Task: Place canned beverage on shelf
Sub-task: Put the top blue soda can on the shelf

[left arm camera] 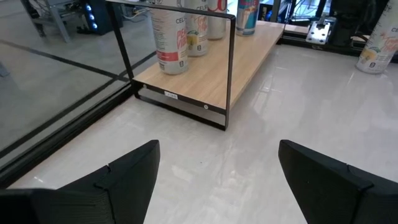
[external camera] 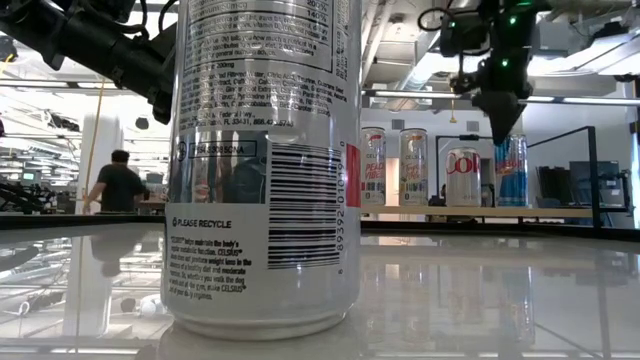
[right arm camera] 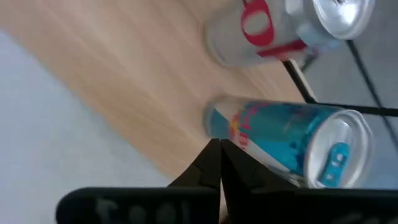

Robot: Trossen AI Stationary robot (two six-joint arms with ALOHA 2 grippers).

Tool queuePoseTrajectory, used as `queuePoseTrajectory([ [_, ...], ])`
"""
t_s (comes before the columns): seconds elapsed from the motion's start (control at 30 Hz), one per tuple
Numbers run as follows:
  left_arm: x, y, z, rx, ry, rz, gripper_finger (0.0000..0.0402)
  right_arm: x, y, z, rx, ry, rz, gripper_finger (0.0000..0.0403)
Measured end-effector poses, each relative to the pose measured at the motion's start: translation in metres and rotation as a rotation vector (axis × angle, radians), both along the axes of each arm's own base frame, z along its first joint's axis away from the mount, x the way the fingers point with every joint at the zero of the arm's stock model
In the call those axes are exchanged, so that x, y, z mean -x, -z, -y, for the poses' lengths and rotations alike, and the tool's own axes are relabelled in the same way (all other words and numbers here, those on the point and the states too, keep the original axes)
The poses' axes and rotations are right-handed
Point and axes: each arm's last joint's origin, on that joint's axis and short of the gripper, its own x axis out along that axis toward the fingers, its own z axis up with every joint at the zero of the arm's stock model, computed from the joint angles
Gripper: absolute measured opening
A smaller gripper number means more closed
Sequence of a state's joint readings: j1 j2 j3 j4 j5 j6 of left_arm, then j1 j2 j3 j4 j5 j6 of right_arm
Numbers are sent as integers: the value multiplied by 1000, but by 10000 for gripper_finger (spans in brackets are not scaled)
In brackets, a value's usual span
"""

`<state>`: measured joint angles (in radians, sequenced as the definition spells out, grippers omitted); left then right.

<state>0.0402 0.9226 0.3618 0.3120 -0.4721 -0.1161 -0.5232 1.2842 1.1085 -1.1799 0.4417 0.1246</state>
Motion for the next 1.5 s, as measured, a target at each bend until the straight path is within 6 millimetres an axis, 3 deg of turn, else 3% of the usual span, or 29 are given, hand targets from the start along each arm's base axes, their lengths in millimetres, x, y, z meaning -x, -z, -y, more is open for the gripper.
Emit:
queuePoseTrajectory([
  [0.13,0,0,0,0,0,0,313,0,4,2,26,17,-68,15],
  [1.5,0,1,0,2,6,-7,313,24,5,28,80,128,-228,19],
])
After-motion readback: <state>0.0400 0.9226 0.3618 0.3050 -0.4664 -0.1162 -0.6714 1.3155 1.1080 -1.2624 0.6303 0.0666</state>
